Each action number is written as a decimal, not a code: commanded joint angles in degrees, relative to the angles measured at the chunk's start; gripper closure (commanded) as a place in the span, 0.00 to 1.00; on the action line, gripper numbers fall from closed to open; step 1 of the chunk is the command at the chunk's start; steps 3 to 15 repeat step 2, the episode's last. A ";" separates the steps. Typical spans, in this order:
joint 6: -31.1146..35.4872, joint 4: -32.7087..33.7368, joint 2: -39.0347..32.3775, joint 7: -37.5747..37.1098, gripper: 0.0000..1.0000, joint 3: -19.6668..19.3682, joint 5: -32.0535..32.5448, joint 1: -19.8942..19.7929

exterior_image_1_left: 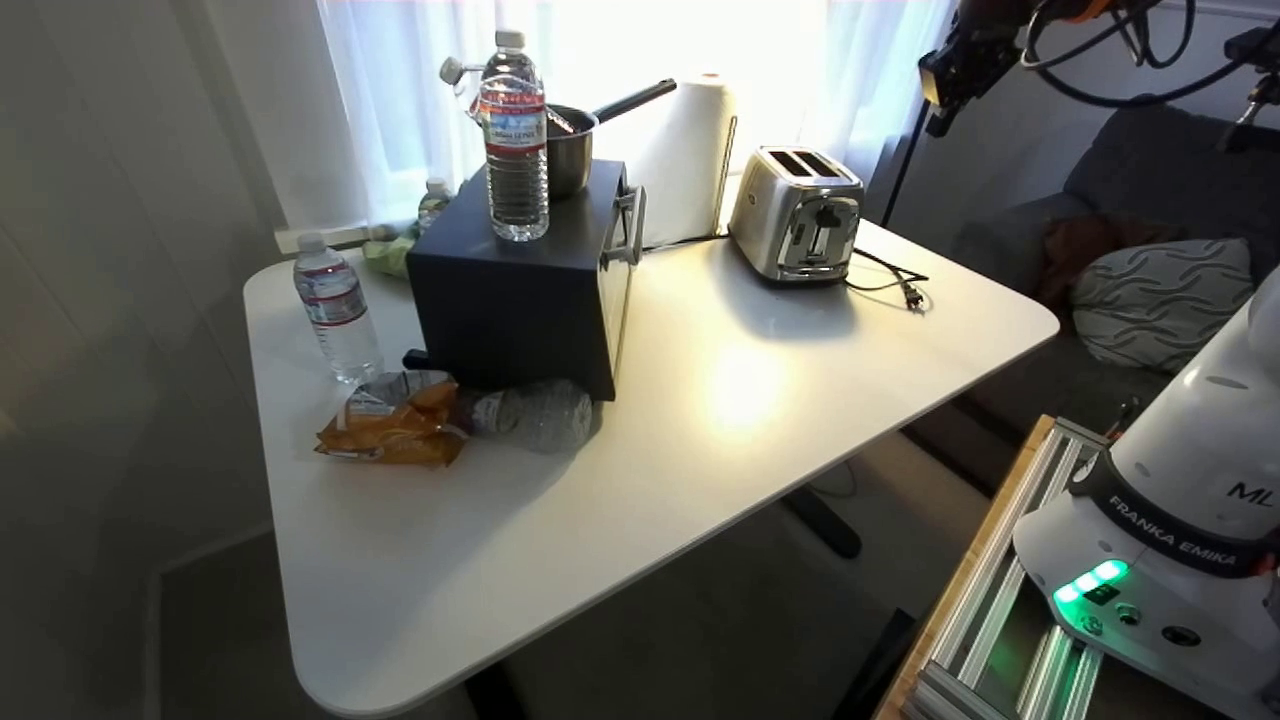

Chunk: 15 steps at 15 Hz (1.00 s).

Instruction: Push the lever on the toaster downwards

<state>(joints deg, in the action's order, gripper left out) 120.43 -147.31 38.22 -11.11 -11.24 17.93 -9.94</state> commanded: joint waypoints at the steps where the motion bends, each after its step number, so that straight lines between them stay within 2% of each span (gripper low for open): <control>1: 0.20 0.06 -0.25 1.22 1.00 1.77 -1.44 -2.07; 15: 0.20 0.06 -0.25 1.25 1.00 1.77 -1.45 -2.07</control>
